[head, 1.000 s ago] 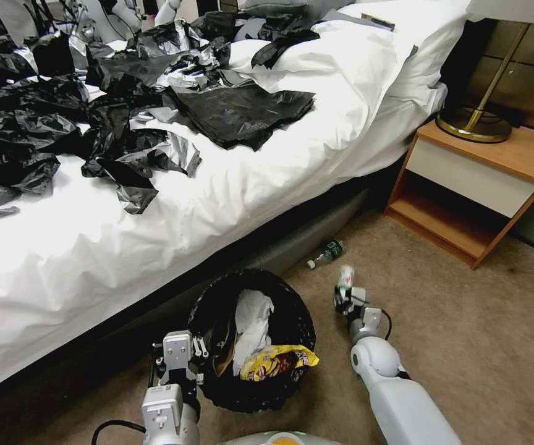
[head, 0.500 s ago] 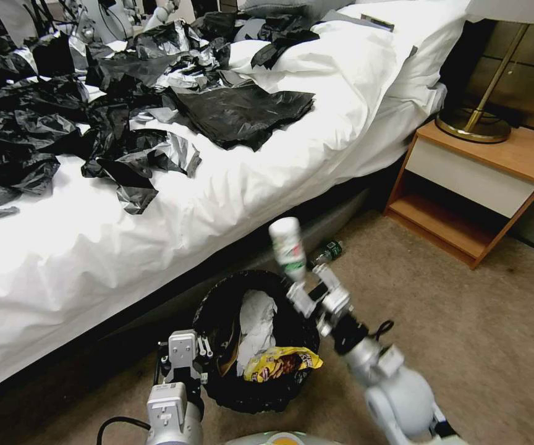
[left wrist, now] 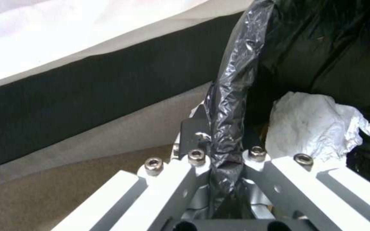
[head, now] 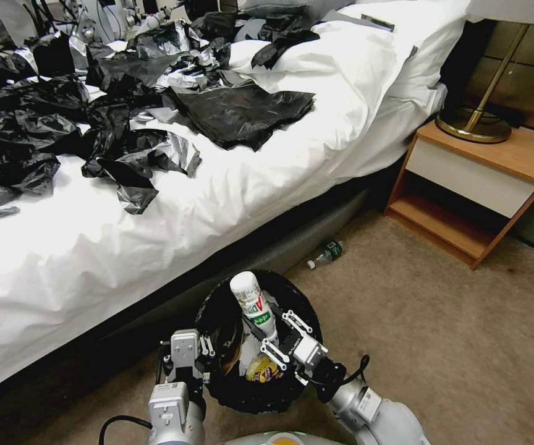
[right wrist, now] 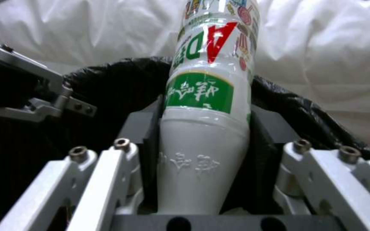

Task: Pick up the trash bin, then pick up the garbage from the floor and place it into the trash bin.

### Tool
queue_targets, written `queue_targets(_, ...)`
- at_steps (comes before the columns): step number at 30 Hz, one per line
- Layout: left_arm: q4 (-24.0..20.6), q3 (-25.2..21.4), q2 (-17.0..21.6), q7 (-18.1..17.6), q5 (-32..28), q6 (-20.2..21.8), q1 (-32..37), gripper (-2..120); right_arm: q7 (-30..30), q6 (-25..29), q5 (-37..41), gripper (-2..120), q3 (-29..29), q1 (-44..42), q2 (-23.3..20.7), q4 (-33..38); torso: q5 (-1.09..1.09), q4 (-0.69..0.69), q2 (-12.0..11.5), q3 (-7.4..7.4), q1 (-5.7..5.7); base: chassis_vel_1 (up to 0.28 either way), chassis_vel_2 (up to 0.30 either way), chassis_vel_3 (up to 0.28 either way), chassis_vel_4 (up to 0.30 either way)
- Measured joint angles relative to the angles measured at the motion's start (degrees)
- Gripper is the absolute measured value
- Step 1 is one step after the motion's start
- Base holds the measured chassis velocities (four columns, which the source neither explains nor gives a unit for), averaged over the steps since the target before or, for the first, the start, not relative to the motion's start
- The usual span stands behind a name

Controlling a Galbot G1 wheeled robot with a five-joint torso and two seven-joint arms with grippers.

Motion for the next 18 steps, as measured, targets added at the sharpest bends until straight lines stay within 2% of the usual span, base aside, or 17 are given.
queue_targets(1,0.0,0.0,0.0,0.0,0.0,0.0,0.0,0,0.0,0.0,0.0,43,0.0,0.0,0.0,0.0,0.00,0.00,0.0,0.00,0.00,0.000,0.000,0.000,0.000)
queue_targets(5,-0.2,0.0,0.1,0.0,0.1,0.0,0.1,0,0.2,-0.3,0.3,64,0.2,0.4,-0.1,0.1,0.00,0.00,0.0,0.00,0.00,0.000,0.000,0.000,0.000)
queue_targets(6,-0.2,0.0,0.1,0.0,0.1,0.0,0.1,0,0.2,-0.3,0.3,64,0.2,0.4,-0.1,0.1,0.00,0.00,0.0,0.00,0.00,0.000,0.000,0.000,0.000)
queue_targets(9,-0.4,0.0,0.1,0.0,0.2,0.0,0.2,0,0.6,-0.5,0.5,78,0.3,0.6,-0.3,0.6,0.00,0.00,0.0,0.00,0.00,0.000,0.000,0.000,0.000)
queue_targets(10,-0.4,0.0,0.1,0.0,0.2,0.0,0.2,0,0.6,-0.5,0.5,78,0.3,0.6,-0.3,0.6,0.00,0.00,0.0,0.00,0.00,0.000,0.000,0.000,0.000)
queue_targets(13,-0.5,0.0,0.1,0.1,0.3,0.0,0.3,0,0.8,-0.6,0.6,92,0.4,0.6,-0.7,1.4,-0.01,0.00,0.0,0.00,0.00,0.000,0.000,0.000,0.000)
queue_targets(18,-0.5,0.0,0.3,0.3,0.3,-0.1,0.4,0,1.1,-0.6,0.7,100,0.5,0.4,-1.1,2.6,0.00,0.00,0.0,0.00,0.00,0.000,0.000,0.000,0.000)
